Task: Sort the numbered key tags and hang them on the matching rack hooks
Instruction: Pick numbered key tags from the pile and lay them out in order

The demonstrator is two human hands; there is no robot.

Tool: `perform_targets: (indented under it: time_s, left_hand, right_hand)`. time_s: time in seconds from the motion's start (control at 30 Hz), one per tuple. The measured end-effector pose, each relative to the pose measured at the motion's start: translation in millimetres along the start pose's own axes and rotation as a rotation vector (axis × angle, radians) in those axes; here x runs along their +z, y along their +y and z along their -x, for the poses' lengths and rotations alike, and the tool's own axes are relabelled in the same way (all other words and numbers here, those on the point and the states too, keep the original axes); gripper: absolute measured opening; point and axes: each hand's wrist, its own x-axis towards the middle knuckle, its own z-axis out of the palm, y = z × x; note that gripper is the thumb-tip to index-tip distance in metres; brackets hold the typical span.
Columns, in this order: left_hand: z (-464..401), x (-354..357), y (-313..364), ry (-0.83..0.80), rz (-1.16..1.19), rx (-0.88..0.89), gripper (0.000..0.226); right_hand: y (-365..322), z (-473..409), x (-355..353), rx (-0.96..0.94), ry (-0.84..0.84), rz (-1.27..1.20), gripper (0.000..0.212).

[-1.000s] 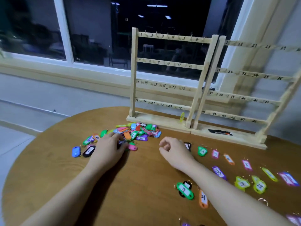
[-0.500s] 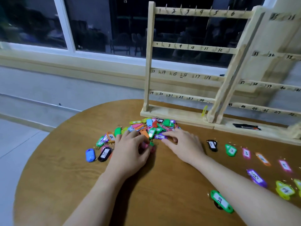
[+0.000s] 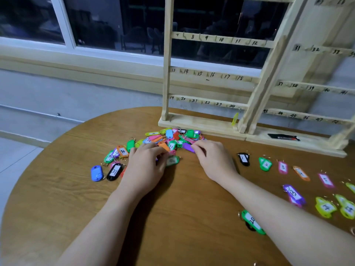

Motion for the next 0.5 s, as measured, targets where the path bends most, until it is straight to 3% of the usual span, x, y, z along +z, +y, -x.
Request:
perform_targets:
  time_s: [0.13,0.3,0.5]
  left_hand:
    - [-3.8,0.5,0.6,-0.003,0.018,-0.033,0.016]
    - [-4.2,-2.1,-1.1,0.085,0.239,-0.131,0.020]
    - [-4.5,-5.8,2.8,0.046,0.304,-0.206,0.025]
  right_hand:
    - [3.5,1.0,3.8,-0.029,0.063,0.017,0.027]
    - [0.0,1.7,2.7,-0.076,0.083,-0.005,0.020]
    - [-2.6,0.7,0.7,-0.109,0.090,0.012,0.022]
